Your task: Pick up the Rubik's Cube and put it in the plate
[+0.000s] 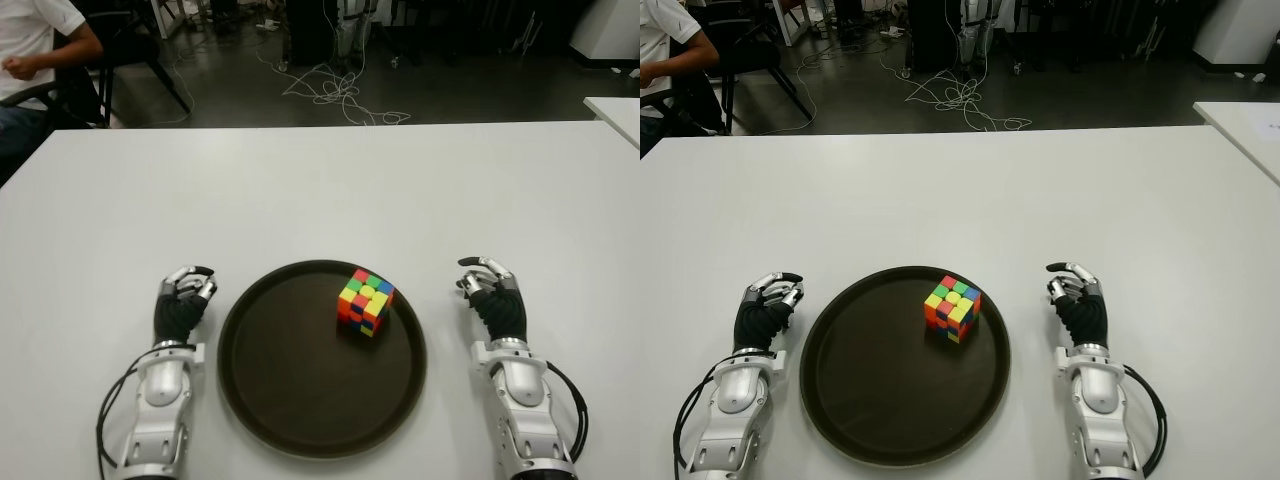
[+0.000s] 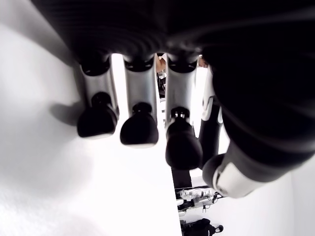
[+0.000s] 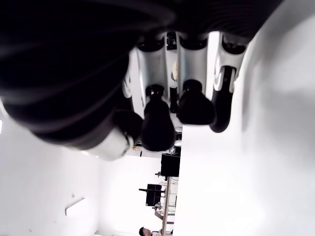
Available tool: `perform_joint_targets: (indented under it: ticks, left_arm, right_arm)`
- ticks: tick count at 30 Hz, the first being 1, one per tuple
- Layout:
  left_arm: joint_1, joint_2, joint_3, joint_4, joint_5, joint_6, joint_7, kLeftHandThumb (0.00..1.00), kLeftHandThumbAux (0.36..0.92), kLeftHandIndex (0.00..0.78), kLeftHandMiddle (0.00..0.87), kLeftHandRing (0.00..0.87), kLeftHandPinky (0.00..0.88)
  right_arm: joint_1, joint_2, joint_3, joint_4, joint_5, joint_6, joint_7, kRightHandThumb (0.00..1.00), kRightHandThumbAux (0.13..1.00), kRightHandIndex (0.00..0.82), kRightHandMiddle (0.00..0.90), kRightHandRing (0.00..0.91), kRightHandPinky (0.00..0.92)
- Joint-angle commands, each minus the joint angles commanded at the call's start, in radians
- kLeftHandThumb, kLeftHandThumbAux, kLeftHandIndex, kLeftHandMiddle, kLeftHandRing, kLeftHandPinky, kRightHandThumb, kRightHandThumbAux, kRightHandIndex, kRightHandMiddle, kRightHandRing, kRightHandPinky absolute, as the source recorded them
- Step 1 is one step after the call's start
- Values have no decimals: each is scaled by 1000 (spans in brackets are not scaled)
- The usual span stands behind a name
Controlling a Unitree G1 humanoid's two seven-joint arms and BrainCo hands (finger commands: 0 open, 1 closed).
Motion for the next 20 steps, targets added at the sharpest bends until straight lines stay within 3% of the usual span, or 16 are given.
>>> perform_joint_targets:
  ticks: [20]
  left_arm:
    - [-2,6,-3,11,6,-12,-2,710,706,443,813,828,807]
  right_arm:
    - [-7,9,-1,6,-10,14,-21,699,726,439,802,807,795]
